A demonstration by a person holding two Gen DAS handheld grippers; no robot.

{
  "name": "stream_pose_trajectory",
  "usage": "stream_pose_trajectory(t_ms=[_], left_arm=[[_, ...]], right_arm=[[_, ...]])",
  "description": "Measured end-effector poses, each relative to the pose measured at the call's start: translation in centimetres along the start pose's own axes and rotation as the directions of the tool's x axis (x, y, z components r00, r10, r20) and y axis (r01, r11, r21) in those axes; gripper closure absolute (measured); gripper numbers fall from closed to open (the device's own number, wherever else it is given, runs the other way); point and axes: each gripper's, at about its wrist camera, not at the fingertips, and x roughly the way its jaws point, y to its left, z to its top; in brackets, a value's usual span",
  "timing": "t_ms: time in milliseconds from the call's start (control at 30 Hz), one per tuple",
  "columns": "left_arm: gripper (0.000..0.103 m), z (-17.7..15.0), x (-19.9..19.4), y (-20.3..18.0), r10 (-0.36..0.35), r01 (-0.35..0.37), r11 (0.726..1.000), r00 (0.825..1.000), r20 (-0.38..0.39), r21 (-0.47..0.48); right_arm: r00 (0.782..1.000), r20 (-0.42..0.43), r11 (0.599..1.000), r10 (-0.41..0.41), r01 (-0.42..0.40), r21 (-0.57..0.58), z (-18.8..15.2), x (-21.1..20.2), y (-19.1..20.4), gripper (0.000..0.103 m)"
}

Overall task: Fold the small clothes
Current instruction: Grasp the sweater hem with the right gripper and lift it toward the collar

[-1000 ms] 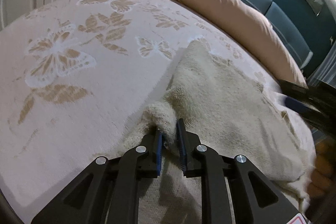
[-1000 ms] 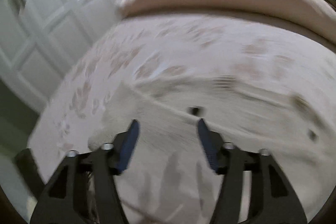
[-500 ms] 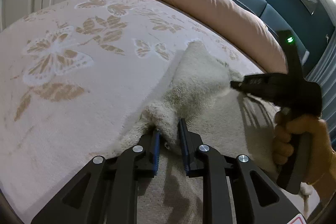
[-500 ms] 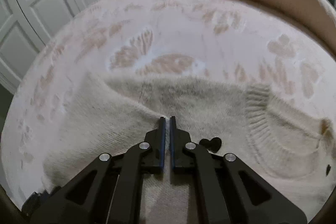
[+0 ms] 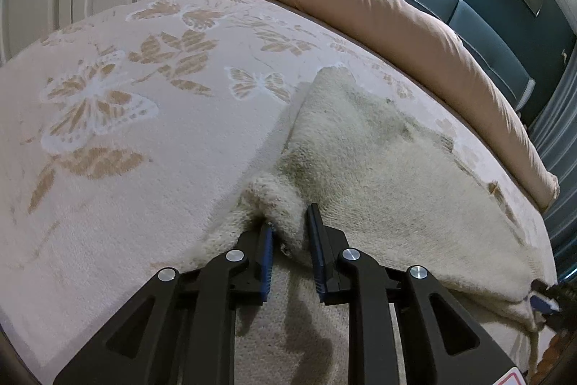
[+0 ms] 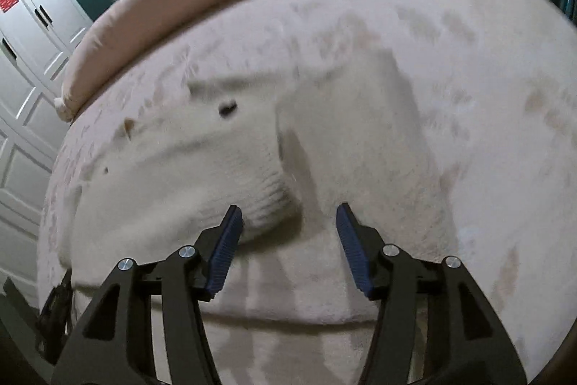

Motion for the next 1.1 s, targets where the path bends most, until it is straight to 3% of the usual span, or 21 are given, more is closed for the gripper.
stream_pose_trajectory(t_ms=[33,100,167,200,300,400,467,567,633,700,800,833,867,900,1000,1033,1100], left_arm=[[0.084,0.1,0.0,0.0,0.002,-0.002,1.000,1.000,-0.004,0.001],[0.084,0.2,-0.1,-0.1,0.007,-0.007,1.000,1.000,-0.012,0.003],[0.084,0.3,-0.1,-0.2,0.015,-0.015,1.000,1.000,-0.016,0.009],[0.083,0.3,-0.1,-0.3,0.020,-0.019,1.000,1.000,-0.020,0.012],[0.080,0.8,-1.2,-1.6,0.048,-0.046,0.998,0.998,-0.042,0.043],[0.080,0.1,-3.5,-3.6,0.025,-0.021,0.998,0.997,-0.069,0.063],[0.080,-0.8,-5.5,-5.8,-0.033,0.039,0.996,0.996,-0.082,0.080],[0.078,-2.0,-6.5,-10.8,-0.119,0.134,0.979,0.987,-0.105,0.153],[0.075,-2.7,-5.7,-14.0,-0.154,0.182,0.963,0.977,-0.147,0.198],[0.075,-3.6,-3.7,-16.9,-0.161,0.207,0.948,0.967,-0.196,0.241],[0.075,-4.9,-0.3,-19.1,-0.074,0.149,0.944,0.965,-0.252,0.294],[0.075,-5.1,0.1,-19.2,-0.060,0.132,0.945,0.969,-0.238,0.300],[0.074,-5.1,0.4,-19.1,-0.054,0.126,0.943,0.972,-0.229,0.309],[0.074,-5.0,0.6,-19.2,-0.047,0.121,0.940,0.972,-0.232,0.318],[0.072,-5.1,1.1,-19.0,-0.049,0.126,0.934,0.972,-0.231,0.333],[0.072,-5.4,1.4,-19.0,-0.046,0.123,0.929,0.974,-0.222,0.349],[0.071,-5.9,1.3,-19.2,-0.036,0.110,0.922,0.979,-0.200,0.372]], right_arm=[[0.999,-0.002,0.999,0.038,-0.038,-0.013,0.1,-0.1,0.3,0.099],[0.993,0.053,0.995,0.101,-0.101,-0.014,0.8,-2.1,1.0,0.100],[0.988,0.121,0.995,0.098,-0.095,-0.031,1.4,-4.5,0.6,0.100],[0.989,0.115,0.996,0.089,-0.087,-0.023,1.5,-4.5,0.3,0.100],[0.999,-0.045,1.000,0.014,-0.015,-0.022,-0.2,0.1,-2.1,0.100],[0.999,-0.026,0.997,0.024,-0.026,-0.070,-0.3,-1.7,-1.5,0.096],[0.996,0.051,0.997,0.072,-0.070,-0.032,1.1,-4.3,-2.2,0.095],[0.992,0.110,0.998,0.067,-0.068,0.004,4.3,-5.3,-3.3,0.078],[0.996,0.085,0.999,0.039,-0.038,-0.020,6.7,-3.7,-2.8,0.058],[0.999,0.050,0.999,-0.009,0.011,-0.034,8.2,-1.4,-2.6,0.058],[0.998,-0.049,0.999,-0.028,0.026,-0.047,9.4,2.6,-2.4,0.059],[0.997,-0.070,0.998,-0.040,0.036,-0.051,9.3,3.3,-2.4,0.081],[0.994,-0.081,0.994,-0.075,0.068,-0.089,9.5,4.3,-2.1,0.095],[0.994,-0.058,0.989,-0.094,0.086,-0.122,9.8,4.1,-1.7,0.095],[0.998,0.060,0.996,-0.001,0.006,-0.089,10.4,1.4,-1.7,0.095],[0.998,0.059,0.997,-0.017,0.021,-0.069,10.3,2.3,-2.5,0.095],[0.997,-0.051,0.997,-0.059,0.057,-0.047,9.6,5.3,-4.3,0.096]])
